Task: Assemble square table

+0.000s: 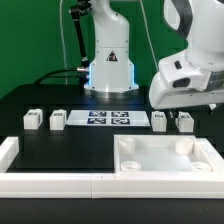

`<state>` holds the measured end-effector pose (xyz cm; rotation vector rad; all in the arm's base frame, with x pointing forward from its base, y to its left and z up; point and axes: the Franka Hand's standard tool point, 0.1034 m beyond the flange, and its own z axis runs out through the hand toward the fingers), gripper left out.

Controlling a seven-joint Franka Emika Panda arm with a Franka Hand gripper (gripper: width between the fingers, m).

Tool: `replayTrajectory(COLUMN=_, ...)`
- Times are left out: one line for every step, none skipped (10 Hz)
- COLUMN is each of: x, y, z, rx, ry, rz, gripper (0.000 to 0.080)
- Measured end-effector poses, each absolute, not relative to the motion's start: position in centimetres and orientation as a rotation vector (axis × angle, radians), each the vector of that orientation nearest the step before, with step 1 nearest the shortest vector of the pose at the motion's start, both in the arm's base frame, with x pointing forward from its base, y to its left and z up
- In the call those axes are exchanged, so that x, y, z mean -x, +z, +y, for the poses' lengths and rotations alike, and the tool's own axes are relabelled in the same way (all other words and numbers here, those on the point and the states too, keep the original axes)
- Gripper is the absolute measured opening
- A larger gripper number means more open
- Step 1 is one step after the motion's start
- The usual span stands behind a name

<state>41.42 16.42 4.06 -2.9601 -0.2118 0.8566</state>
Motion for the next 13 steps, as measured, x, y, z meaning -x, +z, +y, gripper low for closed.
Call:
replayTrajectory(x=-40.9, y=4.0, z=16.4, rx=2.929, ry=0.975, rz=-0.209, gripper=0.0649)
replayTrajectory(x=-40.0, y=3.7, z=16.8, rx=2.865, ry=1.155, rz=-0.148, gripper=0.0649)
replayTrajectory(x=-39.8, y=3.2, z=17.2, rx=2.814, ry=1.287, rz=-0.141, gripper=0.0649)
replayTrajectory(x=-39.9, y=3.0, z=17.2, rx=2.780, ry=1.347, rz=-0.154, gripper=0.0649)
replayTrajectory(x=-39.6, y=3.1, z=17.2, rx=2.742, ry=1.430, rz=-0.161, gripper=0.0649)
replayTrajectory(x=-39.7, y=2.8, z=17.3, rx=2.739, ry=1.428, rz=-0.160, gripper=0.0649)
replayTrajectory(x=-39.6, y=2.7, z=17.3, rx=2.742, ry=1.428, rz=-0.158, gripper=0.0649)
replayTrajectory(x=-38.5, y=2.3, z=17.3, rx=2.738, ry=1.461, rz=-0.156, gripper=0.0649)
replayTrajectory(x=-37.5, y=2.0, z=17.3, rx=2.735, ry=1.483, rz=-0.163, gripper=0.0649)
replayTrajectory(x=-36.2, y=1.4, z=17.4, rx=2.736, ry=1.500, rz=-0.171, gripper=0.0649)
replayTrajectory(x=-35.1, y=1.0, z=17.6, rx=2.740, ry=1.512, rz=-0.184, gripper=0.0649)
replayTrajectory(x=-34.8, y=0.9, z=17.9, rx=2.742, ry=1.516, rz=-0.196, gripper=0.0649)
replayTrajectory(x=-34.8, y=1.0, z=18.0, rx=2.739, ry=1.513, rz=-0.201, gripper=0.0649)
